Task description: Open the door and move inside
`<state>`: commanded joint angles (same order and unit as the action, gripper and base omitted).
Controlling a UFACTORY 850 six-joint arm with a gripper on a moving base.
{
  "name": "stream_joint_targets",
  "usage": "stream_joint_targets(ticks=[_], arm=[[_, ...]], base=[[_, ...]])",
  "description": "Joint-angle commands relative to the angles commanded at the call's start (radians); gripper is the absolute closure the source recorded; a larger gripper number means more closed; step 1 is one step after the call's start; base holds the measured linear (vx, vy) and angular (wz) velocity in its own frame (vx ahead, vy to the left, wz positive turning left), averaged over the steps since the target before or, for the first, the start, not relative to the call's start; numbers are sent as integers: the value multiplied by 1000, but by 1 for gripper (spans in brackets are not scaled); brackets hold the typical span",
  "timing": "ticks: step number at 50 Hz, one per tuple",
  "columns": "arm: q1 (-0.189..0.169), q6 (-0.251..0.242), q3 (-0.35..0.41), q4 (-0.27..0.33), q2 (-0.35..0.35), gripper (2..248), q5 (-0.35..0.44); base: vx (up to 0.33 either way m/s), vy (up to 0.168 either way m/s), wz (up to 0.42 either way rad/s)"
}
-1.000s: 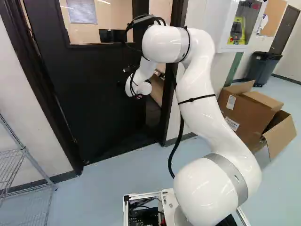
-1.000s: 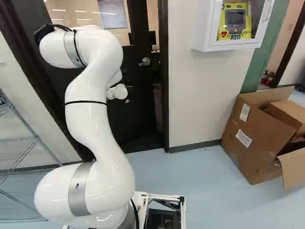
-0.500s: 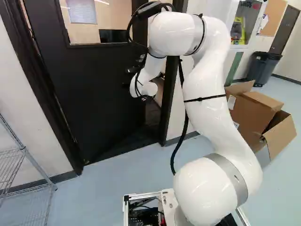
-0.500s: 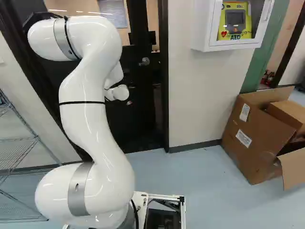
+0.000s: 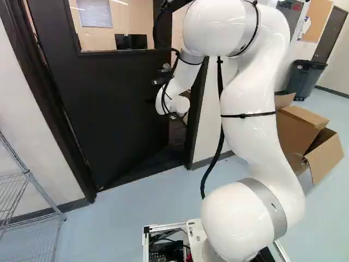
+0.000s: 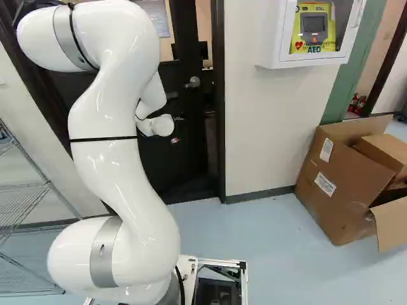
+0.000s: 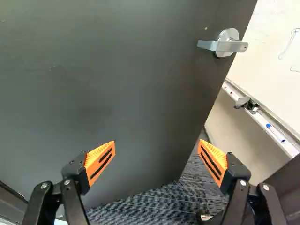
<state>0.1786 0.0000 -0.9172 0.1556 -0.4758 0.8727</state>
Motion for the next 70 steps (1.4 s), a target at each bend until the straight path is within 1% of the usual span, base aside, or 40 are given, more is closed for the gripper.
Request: stream_joint_targets(ticks=[16, 47, 70], arm=[[-24, 0, 90, -20, 71, 3, 0], [-76, 0, 256, -21, 206, 3, 0], [-124, 0, 368, -31, 303, 3, 0]], base=[[0, 0, 0], [0, 0, 0], [0, 0, 0]])
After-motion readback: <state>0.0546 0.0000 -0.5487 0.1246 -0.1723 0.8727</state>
